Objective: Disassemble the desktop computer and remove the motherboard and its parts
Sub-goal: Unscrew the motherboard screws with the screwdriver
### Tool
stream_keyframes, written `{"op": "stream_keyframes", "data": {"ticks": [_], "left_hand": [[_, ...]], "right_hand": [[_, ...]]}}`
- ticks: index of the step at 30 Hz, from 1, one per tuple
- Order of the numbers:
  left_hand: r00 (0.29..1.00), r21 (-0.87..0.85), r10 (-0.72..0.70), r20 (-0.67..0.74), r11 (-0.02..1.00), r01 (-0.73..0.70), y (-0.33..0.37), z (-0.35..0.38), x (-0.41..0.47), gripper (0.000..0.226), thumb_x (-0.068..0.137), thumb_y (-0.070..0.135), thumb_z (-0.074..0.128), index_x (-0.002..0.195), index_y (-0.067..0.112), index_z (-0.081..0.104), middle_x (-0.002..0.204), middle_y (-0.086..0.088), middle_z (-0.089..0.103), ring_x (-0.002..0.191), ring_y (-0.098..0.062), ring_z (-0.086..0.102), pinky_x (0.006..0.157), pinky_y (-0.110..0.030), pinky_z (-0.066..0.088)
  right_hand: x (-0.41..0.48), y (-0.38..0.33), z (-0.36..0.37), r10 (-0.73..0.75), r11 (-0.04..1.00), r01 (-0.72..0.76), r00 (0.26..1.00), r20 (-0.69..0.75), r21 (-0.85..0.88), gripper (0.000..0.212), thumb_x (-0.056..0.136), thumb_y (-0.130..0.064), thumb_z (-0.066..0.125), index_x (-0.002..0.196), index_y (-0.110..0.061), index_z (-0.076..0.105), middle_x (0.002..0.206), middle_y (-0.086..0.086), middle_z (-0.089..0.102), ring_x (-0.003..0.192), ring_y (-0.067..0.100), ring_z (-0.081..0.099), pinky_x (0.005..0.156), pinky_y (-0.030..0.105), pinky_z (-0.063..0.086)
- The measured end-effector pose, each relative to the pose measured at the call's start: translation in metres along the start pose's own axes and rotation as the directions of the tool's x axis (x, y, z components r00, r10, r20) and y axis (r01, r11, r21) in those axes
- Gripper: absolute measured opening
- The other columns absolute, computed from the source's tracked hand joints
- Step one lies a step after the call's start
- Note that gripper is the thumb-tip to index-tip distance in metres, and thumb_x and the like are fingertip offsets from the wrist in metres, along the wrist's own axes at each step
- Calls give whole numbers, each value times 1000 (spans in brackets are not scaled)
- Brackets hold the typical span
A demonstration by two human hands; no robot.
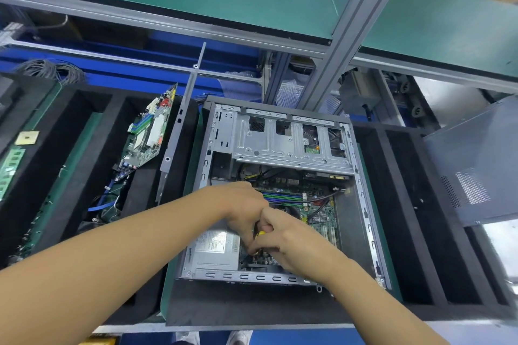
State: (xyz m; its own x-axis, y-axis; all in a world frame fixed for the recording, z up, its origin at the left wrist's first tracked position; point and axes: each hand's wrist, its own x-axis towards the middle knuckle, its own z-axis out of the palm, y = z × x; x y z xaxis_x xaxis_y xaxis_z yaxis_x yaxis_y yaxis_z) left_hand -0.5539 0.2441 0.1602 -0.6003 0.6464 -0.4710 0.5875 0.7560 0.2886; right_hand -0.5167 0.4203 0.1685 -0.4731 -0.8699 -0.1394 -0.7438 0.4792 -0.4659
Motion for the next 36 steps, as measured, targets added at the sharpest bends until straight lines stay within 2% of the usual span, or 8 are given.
{"op": "stream_keyframes", "data": {"ticks": [3,7,10,20,25,28,33,36], "left_hand": [[1000,41,18,-4,999,-18,1,0,-2,43,70,68,72,63,33,48,57,18,49,56,-3,42,75,-34,51],[1000,-9,29,-6,1000,-29,-4,3,-1,36,68,65,76,71,34,57,58,20,49,57,1,42,66,-28,46],[1000,-20,15,0,1000,-15,-3,4,1,48,63,66,80,57,30,48,51,18,47,51,-1,40,53,-24,33],[989,-244,66,133,969,-32,-6,0,6,31,70,46,85,62,49,55,67,28,57,69,4,51,61,-20,34],[995,-194,71,74,979,-55,-6,0,6,35,66,51,84,64,44,50,68,23,57,67,1,50,60,-23,39],[996,-162,49,72,986,-37,-6,1,6,37,64,57,84,61,37,53,54,21,57,54,2,50,56,-24,40],[989,-275,37,141,962,4,-9,1,8,31,65,47,87,61,39,57,54,34,55,52,11,51,57,-20,36],[986,-395,58,156,919,8,-12,0,8,29,69,34,87,68,44,60,64,35,59,61,16,54,63,-19,38]], "right_hand": [[-1,0,-9,69,988,-65,997,-25,141,21,89,-43,61,107,-36,51,96,-23,42,87,-4,46,69,16,39],[7,-1,-9,257,963,-258,966,-23,-83,41,85,-71,51,89,-35,32,72,-17,41,66,6,44,54,27,31],[14,-6,-6,253,960,-253,967,-18,-124,41,89,-65,53,84,-27,37,74,-9,46,69,18,47,60,32,34],[5,-3,-9,117,986,-114,993,-19,121,13,89,-17,70,98,-16,61,103,-16,40,82,9,45,75,29,45],[3,-6,-8,219,963,-207,974,-54,173,29,87,-44,69,102,-23,55,100,-16,35,82,7,44,75,27,44],[8,-11,-5,355,934,-353,934,-34,49,36,88,-55,62,92,-26,41,92,-11,39,79,13,42,69,32,39],[13,-16,-9,290,954,-288,957,-26,79,21,93,-32,64,101,-16,53,104,-3,48,95,21,51,83,38,45],[13,-14,-14,241,964,-238,970,-13,115,14,92,-17,65,101,-14,56,106,-7,42,89,17,47,78,31,41]]}}
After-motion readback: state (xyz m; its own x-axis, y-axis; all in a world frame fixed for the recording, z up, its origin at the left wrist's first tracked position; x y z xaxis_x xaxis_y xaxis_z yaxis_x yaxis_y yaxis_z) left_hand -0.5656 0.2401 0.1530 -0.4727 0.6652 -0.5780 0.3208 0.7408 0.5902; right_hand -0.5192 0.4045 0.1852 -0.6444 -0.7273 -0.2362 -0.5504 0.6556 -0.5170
